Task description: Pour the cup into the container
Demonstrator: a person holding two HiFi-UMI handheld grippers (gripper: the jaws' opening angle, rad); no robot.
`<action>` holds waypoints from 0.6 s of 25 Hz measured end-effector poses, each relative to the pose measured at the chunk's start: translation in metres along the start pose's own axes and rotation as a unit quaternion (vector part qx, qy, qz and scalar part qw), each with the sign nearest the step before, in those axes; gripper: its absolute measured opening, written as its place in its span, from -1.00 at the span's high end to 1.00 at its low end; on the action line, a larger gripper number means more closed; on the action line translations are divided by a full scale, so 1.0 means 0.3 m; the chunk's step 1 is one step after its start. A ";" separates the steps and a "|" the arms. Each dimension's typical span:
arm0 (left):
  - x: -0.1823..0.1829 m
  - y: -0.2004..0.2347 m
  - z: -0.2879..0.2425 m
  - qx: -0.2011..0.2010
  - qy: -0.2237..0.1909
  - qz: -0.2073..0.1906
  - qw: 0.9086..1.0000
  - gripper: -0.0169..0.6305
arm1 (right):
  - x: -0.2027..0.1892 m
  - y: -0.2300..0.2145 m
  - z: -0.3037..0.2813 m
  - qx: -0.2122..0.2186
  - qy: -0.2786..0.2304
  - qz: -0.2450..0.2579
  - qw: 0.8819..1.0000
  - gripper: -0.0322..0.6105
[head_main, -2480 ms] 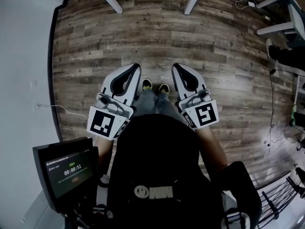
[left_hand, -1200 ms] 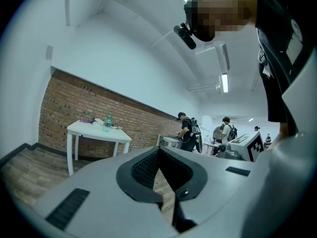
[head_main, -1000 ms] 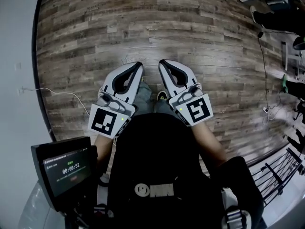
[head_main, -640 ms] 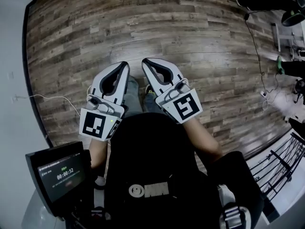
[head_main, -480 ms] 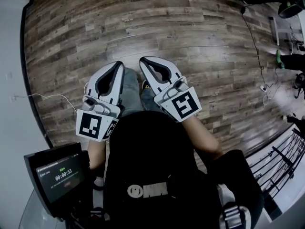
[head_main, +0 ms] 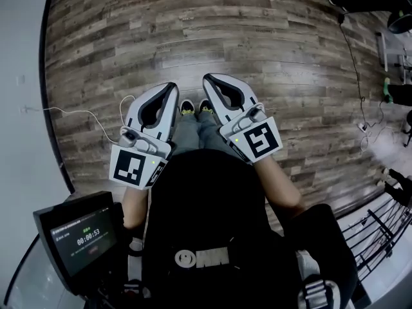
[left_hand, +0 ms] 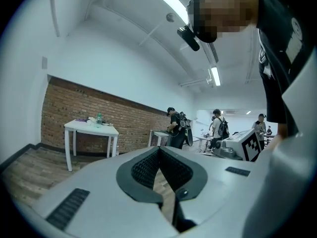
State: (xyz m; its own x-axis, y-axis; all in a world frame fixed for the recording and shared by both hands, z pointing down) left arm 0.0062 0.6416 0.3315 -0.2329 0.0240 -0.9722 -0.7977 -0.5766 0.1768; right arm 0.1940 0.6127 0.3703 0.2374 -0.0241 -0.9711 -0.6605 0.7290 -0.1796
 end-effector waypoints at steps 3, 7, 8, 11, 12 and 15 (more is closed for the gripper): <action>-0.002 -0.013 0.056 0.004 -0.001 0.005 1.000 0.93 | -0.015 0.051 0.022 0.004 0.014 0.007 1.000 0.88; 0.010 -0.021 0.228 0.001 -0.012 0.014 1.000 0.93 | -0.028 0.222 0.050 0.006 0.016 0.020 1.000 0.88; 0.018 -0.025 0.281 -0.001 -0.015 0.017 1.000 0.93 | -0.034 0.278 0.062 0.007 0.015 0.026 1.000 0.88; 0.027 -0.044 0.374 -0.006 -0.019 0.025 0.999 0.93 | -0.063 0.376 0.097 0.010 0.018 0.032 0.999 0.88; 0.025 -0.049 0.386 -0.008 -0.018 0.027 0.999 0.93 | -0.072 0.393 0.099 0.008 0.019 0.029 0.999 0.88; 0.013 -0.066 0.427 -0.019 -0.013 0.035 0.999 0.93 | -0.102 0.452 0.110 0.007 0.026 0.022 0.999 0.88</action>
State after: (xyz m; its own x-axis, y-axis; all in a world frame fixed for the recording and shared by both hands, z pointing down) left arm -0.0501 0.7577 0.3438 -0.3032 0.0036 -0.9529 -0.7571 -0.6082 0.2386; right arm 0.1207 0.7348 0.3809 0.1711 -0.0274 -0.9849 -0.6586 0.7403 -0.1351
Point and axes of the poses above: the fingertips, and each gripper's own axes: z backward along the fingers, y to its left, x out of its top, the point moved 10 cm from there along z, backward along the fingers, and after that the axes turned 15 degrees about -y, right-handed, at the moved point
